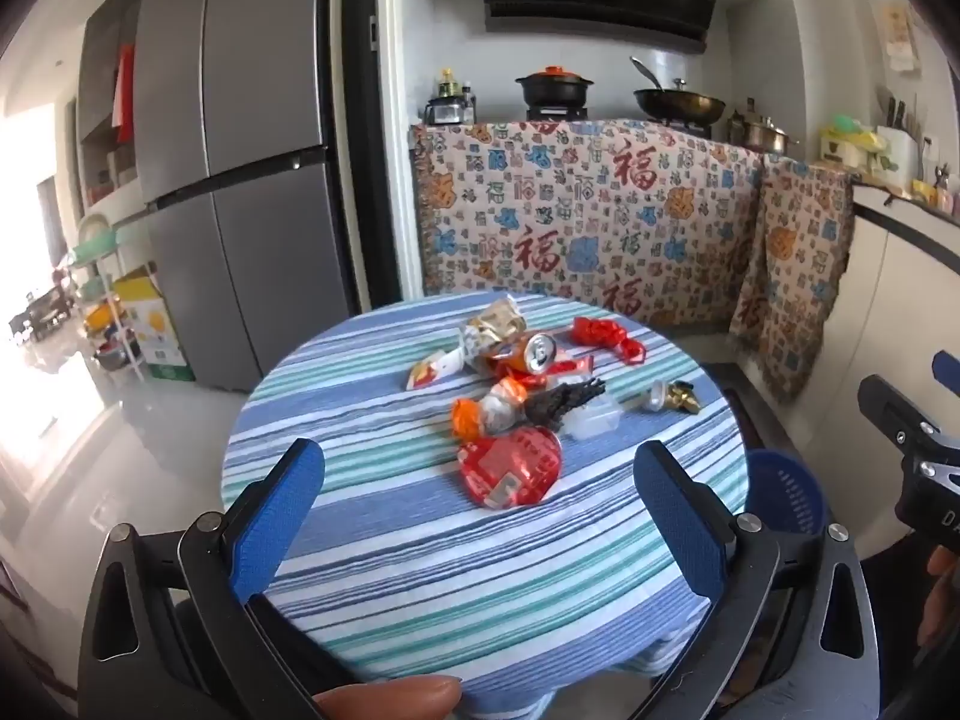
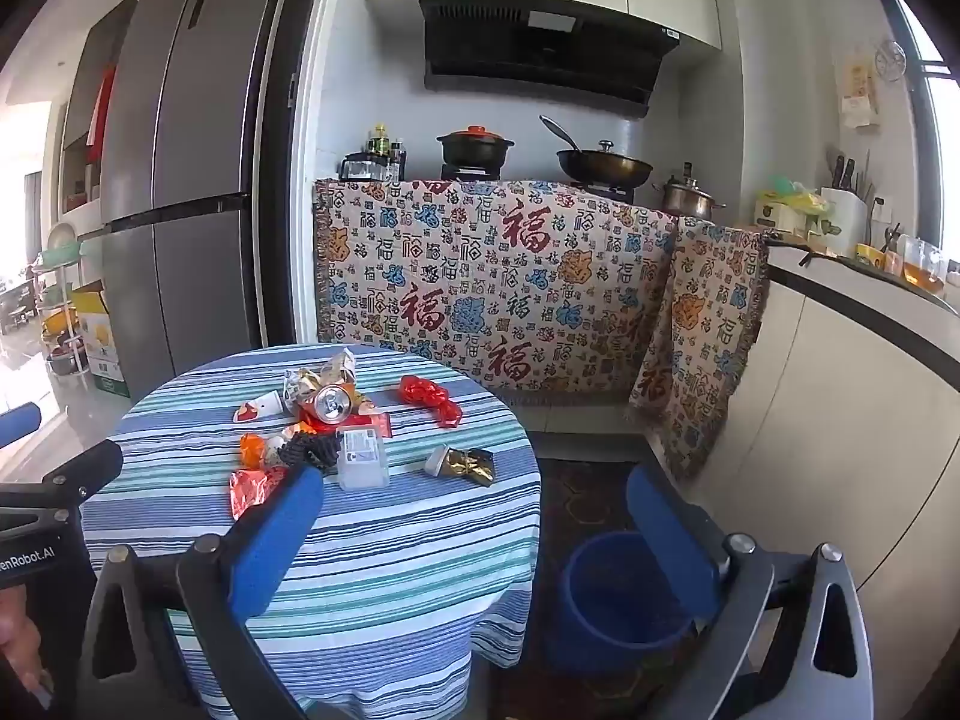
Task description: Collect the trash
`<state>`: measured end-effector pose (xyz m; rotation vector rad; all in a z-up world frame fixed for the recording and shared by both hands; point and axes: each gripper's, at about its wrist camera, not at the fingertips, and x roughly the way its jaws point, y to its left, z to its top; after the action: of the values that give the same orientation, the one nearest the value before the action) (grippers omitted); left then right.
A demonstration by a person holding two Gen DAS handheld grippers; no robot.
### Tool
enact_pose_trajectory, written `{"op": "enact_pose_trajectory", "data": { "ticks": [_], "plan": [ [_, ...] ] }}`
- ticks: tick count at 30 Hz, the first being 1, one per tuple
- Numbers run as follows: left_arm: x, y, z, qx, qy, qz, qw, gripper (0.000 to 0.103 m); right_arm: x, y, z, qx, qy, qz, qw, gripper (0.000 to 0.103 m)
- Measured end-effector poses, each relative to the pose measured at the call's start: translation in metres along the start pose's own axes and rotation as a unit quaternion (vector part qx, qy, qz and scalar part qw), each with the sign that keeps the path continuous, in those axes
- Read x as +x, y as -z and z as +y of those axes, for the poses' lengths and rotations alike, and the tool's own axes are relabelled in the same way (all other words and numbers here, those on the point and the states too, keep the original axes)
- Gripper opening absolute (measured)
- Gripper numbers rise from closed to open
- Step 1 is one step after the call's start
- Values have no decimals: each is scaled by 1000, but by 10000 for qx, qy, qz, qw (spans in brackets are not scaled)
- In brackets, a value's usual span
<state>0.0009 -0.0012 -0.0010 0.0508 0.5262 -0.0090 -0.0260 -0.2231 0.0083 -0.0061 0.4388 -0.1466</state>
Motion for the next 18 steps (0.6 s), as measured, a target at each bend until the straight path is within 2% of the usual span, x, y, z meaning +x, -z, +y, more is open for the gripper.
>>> {"op": "enact_pose_trajectory", "data": {
  "ticks": [18],
  "plan": [
    [-1, 2, -1, -47, 102, 52, 9999, 103, -2, -3, 5, -17, 17, 12, 10000, 103]
  ]
}}
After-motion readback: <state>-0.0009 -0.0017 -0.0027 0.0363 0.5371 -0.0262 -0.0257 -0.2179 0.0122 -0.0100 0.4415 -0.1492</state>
